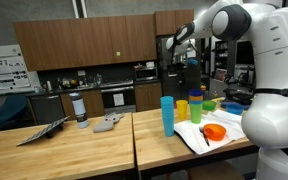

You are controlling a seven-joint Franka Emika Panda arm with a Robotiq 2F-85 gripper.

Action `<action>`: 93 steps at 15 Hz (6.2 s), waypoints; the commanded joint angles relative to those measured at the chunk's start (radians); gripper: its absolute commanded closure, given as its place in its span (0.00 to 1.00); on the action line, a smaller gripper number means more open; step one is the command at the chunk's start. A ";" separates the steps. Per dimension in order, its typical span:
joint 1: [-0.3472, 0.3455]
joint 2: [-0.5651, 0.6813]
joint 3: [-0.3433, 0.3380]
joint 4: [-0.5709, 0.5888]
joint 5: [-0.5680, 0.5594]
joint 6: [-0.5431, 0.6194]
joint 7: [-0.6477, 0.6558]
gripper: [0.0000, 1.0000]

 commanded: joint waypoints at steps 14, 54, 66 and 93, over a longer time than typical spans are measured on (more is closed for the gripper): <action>-0.005 0.174 0.033 0.141 0.000 -0.085 0.086 0.00; -0.009 0.188 0.038 0.128 0.004 -0.080 0.076 0.00; -0.009 0.189 0.038 0.128 0.004 -0.080 0.076 0.00; 0.082 0.331 0.061 0.338 -0.164 0.115 0.403 0.00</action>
